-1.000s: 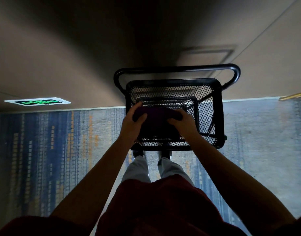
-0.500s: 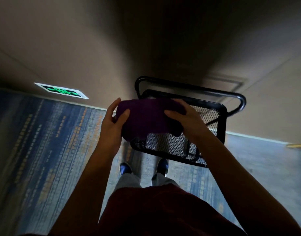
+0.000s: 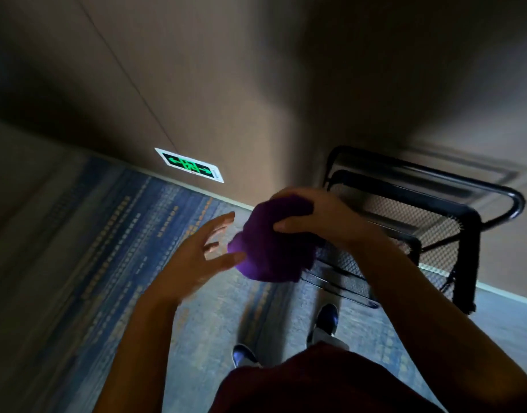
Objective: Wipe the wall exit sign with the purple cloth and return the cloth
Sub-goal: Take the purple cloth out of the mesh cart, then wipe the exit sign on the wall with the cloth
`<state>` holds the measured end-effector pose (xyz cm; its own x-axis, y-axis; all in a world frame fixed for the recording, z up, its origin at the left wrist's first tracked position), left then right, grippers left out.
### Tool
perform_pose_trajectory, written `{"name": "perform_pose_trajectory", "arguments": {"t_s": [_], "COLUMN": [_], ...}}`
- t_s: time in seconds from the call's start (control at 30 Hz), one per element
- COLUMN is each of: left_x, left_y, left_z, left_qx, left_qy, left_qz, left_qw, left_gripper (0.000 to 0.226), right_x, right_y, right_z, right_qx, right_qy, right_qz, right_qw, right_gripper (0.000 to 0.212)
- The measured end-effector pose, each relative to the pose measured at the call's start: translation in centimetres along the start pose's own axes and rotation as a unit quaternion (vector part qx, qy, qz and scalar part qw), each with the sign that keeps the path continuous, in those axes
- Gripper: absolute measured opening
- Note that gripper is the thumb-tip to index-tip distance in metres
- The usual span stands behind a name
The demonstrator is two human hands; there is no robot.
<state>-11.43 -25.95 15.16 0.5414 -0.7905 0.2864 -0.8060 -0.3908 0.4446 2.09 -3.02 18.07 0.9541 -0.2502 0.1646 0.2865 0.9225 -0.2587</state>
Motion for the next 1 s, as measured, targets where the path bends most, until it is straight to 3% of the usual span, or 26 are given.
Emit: {"name": "perform_pose_trajectory", "arguments": {"t_s": [0.1, 0.2, 0.33, 0.43, 0.57, 0.7, 0.87, 1.0], "left_x": [3.3, 6.2, 9.2, 10.1, 10.1, 8.2, 3.4, 0.4], "left_y": [3.7, 7.0, 10.7, 13.1, 16.5, 20.8, 28.0, 33.6], "left_z": [0.7, 1.7, 3.7, 5.4, 7.8, 10.5, 12.1, 13.4], "left_qx": [-0.006, 0.033, 0.060, 0.071, 0.098, 0.106, 0.052, 0.132], "left_qy": [-0.028, -0.036, -0.025, -0.014, 0.009, 0.026, 0.013, 0.011], "left_qz": [0.001, -0.011, -0.074, -0.119, -0.213, -0.269, -0.284, -0.282], "left_qw": [1.000, 0.999, 0.995, 0.990, 0.972, 0.957, 0.957, 0.950], "left_gripper": [0.054, 0.035, 0.031, 0.005, 0.007, 0.016, 0.009, 0.009], "right_x": [-1.3, -2.7, -4.7, -6.7, -10.6, -14.1, -19.8, -26.8], "right_y": [-6.2, -11.9, -17.3, -20.2, -23.2, -25.2, -28.4, -32.1], "right_z": [0.1, -0.1, -0.3, -0.8, -1.8, -2.4, -4.2, -4.4], "right_qx": [0.065, 0.056, 0.028, 0.030, 0.042, 0.170, 0.151, 0.107], "right_qy": [0.007, 0.015, 0.027, 0.037, 0.049, 0.135, 0.138, 0.072], "right_qz": [0.057, 0.089, 0.088, 0.069, 0.004, -0.085, -0.090, -0.092], "right_qw": [0.996, 0.994, 0.995, 0.996, 0.998, 0.972, 0.975, 0.987], "right_gripper": [0.039, 0.039, 0.039, 0.042, 0.057, 0.068, 0.049, 0.029]}}
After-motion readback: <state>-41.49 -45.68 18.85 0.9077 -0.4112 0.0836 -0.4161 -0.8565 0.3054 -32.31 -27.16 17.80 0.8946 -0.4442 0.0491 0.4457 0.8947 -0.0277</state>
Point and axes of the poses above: each hand's wrist, its own x-axis away from the middle knuckle, its own y-axis out of the back of the hand, z = x × y, the point moved 2 cm from there along -x, towards the middle knuckle, and after that the axes turned 13 degrees about -x, right-handed, at the moved point
